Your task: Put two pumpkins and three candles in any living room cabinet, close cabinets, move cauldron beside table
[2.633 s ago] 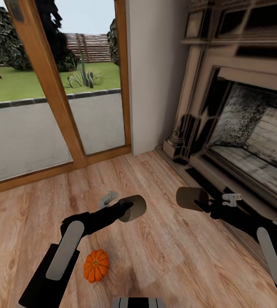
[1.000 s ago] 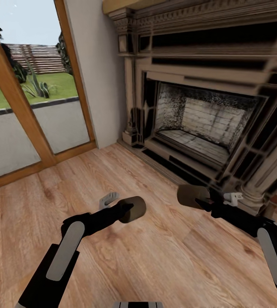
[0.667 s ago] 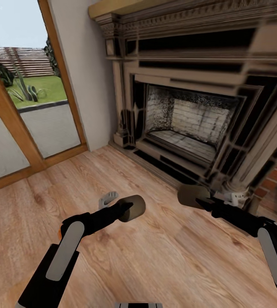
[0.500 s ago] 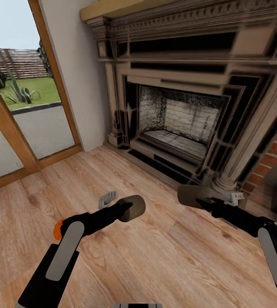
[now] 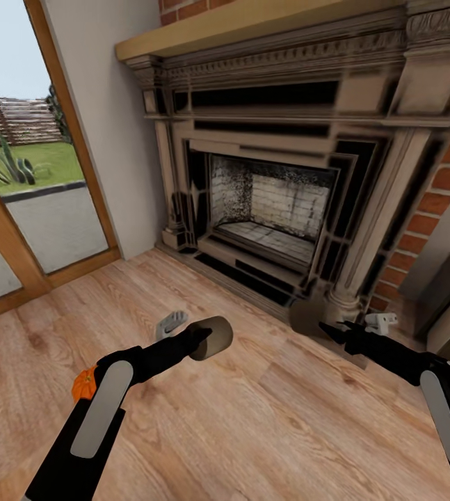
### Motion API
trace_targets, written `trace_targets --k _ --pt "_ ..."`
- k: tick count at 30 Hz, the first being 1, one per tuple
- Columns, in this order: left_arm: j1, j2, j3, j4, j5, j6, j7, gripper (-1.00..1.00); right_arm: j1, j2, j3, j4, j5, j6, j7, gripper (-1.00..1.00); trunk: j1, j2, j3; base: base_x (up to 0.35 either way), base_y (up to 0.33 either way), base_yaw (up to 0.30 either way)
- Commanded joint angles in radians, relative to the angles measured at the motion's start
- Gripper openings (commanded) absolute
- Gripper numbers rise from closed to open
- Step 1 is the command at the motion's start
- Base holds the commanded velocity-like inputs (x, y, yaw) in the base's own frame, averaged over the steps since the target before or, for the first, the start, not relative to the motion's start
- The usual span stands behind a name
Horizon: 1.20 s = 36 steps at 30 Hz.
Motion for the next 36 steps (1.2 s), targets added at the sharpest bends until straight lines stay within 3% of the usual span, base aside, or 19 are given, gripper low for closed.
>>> trace_targets --k 1,7,9,12,14,17,22,25,29,31,36 --pt "-0.001 -0.001 0.0 0.0 0.008 0.002 0.01 -1.0 0.0 0.0 -0.001 0.0 -0.004 0.007 0.003 -1.0 -0.001 0.0 0.003 -0.002 -0.001 -0.011" --pt "0.018 -0.01 -0.008 0.003 0.007 0.002 0.021 -1.0 -0.003 -0.003 -0.003 0.0 -0.004 0.008 0.005 -1.0 -0.003 0.001 0.027 -0.001 0.0 -0.005" --pt "0.03 -0.014 -0.006 0.038 0.006 0.001 0.019 -1.0 -0.004 -0.017 -0.063 0.0 -0.004 0.016 0.031 -1.0 -0.004 0.002 0.034 0.0 0.0 -0.183" --pt "0.026 -0.016 -0.011 0.087 0.006 -0.04 0.013 -1.0 0.002 -0.021 -0.081 0.0 -0.004 0.016 0.039 -1.0 -0.006 0.003 0.046 0.0 0.0 -0.187" --pt "-0.003 -0.016 -0.022 0.1 0.007 -0.059 0.014 -1.0 0.007 -0.021 -0.087 0.0 -0.003 0.018 0.041 -1.0 -0.006 0.003 0.054 0.0 0.0 -0.067" --pt "-0.048 -0.019 -0.03 0.099 0.007 -0.037 0.021 -1.0 0.009 -0.022 -0.092 0.0 -0.001 0.022 0.04 -1.0 -0.008 0.004 0.065 0.0 0.0 -0.043" --pt "-0.08 -0.041 -0.048 0.113 0.006 -0.025 0.025 -1.0 0.008 -0.063 -0.128 0.0 0.002 0.031 0.039 -1.0 -0.01 0.005 0.084 0.0 0.0 -0.104" --pt "-0.045 -0.043 -0.075 0.112 0.006 -0.025 0.025 -1.0 0.005 -0.084 -0.142 0.0 0.002 0.041 0.041 -1.0 -0.011 0.006 0.095 0.0 0.0 -0.041" --pt "0.005 -0.04 -0.078 0.122 0.003 -0.046 0.024 -1.0 -0.002 -0.084 -0.144 0.0 0.002 0.045 0.041 -1.0 -0.013 0.006 0.111 0.0 0.0 -0.082" --pt "0.017 -0.04 -0.08 0.213 0.002 -0.112 0.015 -1.0 -0.004 -0.084 -0.141 0.0 0.003 0.048 0.04 -1.0 -0.014 0.007 0.118 0.0 0.0 -0.254" --pt "0.019 -0.04 -0.079 0.27 0.003 -0.145 0.011 -1.0 -0.004 -0.083 -0.141 0.0 0.006 0.048 0.037 -1.0 -0.016 0.008 0.138 0.0 0.0 -0.287"
